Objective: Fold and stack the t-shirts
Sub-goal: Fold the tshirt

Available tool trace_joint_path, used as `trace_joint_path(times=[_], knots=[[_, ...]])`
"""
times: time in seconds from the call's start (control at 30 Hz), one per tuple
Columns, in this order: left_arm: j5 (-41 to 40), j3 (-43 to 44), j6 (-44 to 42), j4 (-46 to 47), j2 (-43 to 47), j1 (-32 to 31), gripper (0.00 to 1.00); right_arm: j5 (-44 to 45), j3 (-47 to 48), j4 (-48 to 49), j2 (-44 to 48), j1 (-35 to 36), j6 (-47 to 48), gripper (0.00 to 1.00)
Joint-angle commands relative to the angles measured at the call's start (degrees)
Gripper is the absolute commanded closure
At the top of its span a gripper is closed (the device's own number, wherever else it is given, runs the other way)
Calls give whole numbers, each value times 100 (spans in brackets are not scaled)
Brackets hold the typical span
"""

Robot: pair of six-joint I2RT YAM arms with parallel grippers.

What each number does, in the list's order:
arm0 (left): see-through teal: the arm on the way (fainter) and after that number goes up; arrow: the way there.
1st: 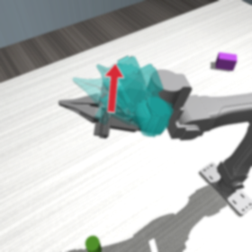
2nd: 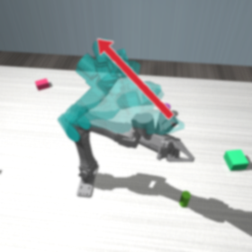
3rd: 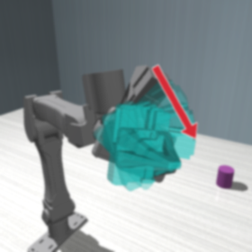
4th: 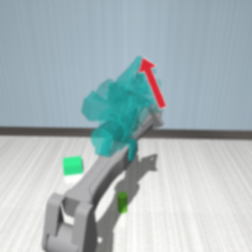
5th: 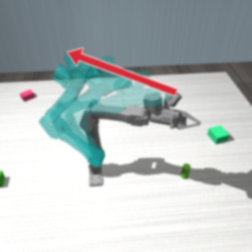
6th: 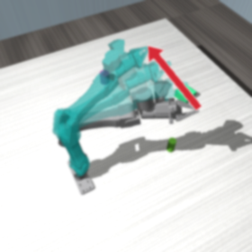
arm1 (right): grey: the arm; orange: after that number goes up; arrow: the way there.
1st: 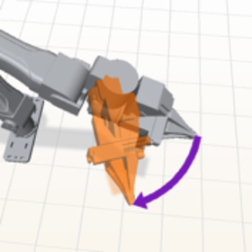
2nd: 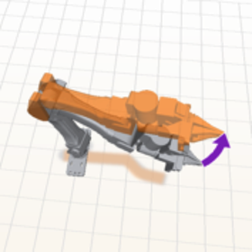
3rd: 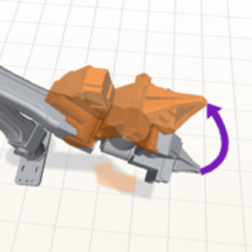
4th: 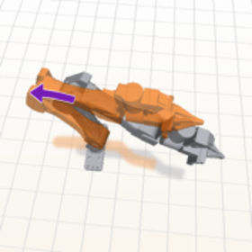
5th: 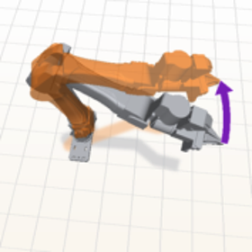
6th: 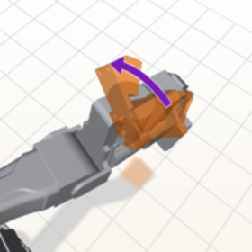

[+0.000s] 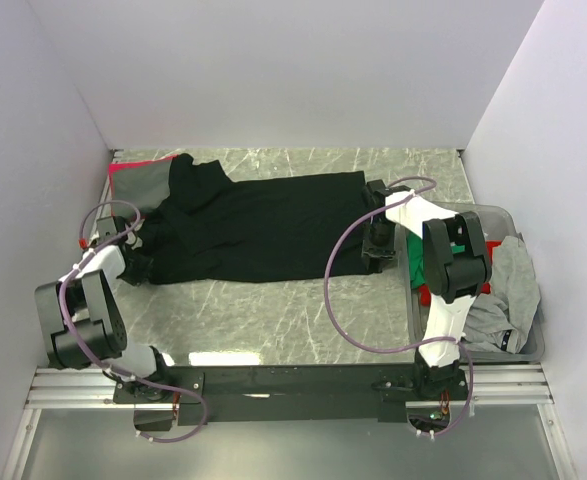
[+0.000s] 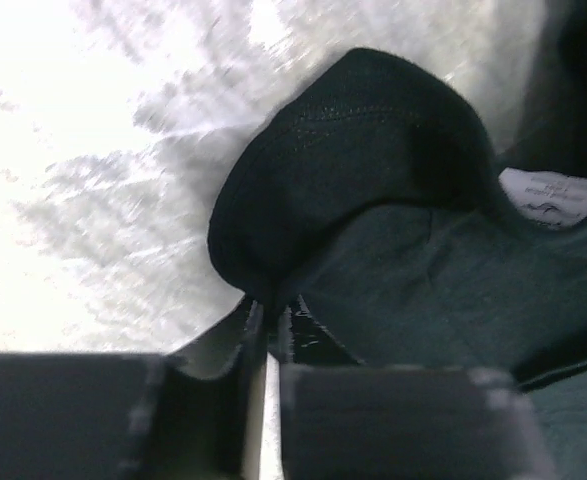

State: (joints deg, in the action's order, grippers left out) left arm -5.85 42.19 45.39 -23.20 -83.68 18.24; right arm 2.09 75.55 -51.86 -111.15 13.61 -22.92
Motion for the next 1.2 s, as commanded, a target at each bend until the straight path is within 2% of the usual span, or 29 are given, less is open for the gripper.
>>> trace_joint_path(times=[0.0,0.03,0.13,0.37,0.73,1.17], knots=[[-83,210,-267,228,-262,74,97,108,-67,97,-187,-42,-29,61],[-83,306,-293,211,-306,118,100,116,-58,79,-231,-42,-20,63],[-153,430,-364,106,-351,249,100,213,-75,53,-336,-42,6,74],[-110,360,-294,-246,158,610,100,126,-304,-17,-320,-33,-55,100],[-145,386,84,-1493,941,804,100,-341,-1129,-623,365,238,-265,100],[-241,254,67,-2215,1538,980,100,-218,-1894,-1336,1236,863,-810,100]])
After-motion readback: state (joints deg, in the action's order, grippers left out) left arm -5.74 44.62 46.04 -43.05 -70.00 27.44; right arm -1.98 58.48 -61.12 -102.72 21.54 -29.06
